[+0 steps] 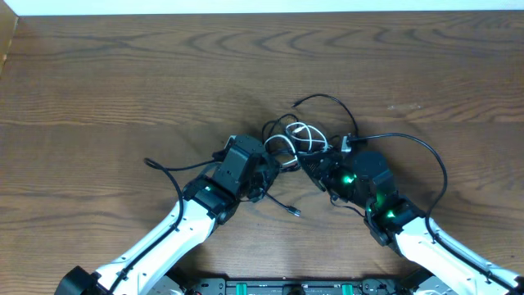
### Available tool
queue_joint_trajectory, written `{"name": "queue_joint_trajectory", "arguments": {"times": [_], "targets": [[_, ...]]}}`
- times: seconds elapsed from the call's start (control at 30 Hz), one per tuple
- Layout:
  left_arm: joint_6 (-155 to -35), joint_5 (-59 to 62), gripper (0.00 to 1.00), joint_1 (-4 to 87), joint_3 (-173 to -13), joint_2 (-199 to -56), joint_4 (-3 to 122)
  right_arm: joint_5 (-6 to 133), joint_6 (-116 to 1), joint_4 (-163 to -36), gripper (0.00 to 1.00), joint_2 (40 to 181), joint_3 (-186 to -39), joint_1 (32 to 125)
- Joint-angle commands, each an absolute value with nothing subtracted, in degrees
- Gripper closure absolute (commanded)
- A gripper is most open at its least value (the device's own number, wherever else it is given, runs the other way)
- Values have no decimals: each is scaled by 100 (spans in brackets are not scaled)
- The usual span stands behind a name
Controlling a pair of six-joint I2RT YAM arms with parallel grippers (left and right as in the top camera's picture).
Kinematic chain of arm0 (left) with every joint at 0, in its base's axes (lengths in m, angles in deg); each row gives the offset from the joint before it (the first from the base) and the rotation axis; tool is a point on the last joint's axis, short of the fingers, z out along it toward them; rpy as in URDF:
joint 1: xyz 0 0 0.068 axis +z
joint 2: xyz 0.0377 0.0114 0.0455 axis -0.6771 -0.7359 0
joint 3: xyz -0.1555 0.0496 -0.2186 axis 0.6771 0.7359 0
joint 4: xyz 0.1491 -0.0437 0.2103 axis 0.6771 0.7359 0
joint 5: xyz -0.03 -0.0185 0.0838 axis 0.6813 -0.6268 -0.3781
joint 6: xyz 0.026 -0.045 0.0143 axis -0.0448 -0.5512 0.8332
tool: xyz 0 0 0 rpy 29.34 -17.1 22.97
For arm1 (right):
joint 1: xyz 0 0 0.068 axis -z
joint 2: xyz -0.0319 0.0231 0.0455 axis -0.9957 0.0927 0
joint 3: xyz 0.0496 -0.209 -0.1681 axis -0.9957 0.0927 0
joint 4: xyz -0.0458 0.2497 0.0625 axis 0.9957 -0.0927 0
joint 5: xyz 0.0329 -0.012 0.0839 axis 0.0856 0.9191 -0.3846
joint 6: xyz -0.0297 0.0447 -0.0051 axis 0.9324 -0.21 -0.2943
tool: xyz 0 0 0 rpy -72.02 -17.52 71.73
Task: Untangle cables
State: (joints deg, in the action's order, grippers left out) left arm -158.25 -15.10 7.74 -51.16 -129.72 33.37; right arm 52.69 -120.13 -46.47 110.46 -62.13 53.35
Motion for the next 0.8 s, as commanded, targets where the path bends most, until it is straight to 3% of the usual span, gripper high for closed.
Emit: {"name": "queue_joint_trajectory", "arguments": {"times": [0.0,0.23,0.37,0.5,0.63,0.7,0.77], "targets": [[-15349,-2205,92,1109,-5090,-12998,4139,5389,-10927,-4739,99,10995,-6245,5741],[-15349,-2201,92,2311,-5090,-12998,5971,5387,-10317,-6134,99,10995,-6245,7171],[-15336,-1967,92,2908,-5090,-12998,6325,5385,-10109,-6851,99,10995,-6245,8006],[-15039,-1460,92,3032,-5090,-12998,5999,5324,-10111,-7253,99,10995,-6245,8340],[-13727,-422,92,2903,-5090,-12998,4828,5033,-9860,-7270,98,10995,-6245,8347],[-13402,-87,92,2807,-5090,-12998,4336,4593,-9630,-7198,91,10995,-6245,8347],[-13408,4,92,2696,-5090,-12998,3969,3577,-9189,-7014,78,10995,-6243,8347]]}}
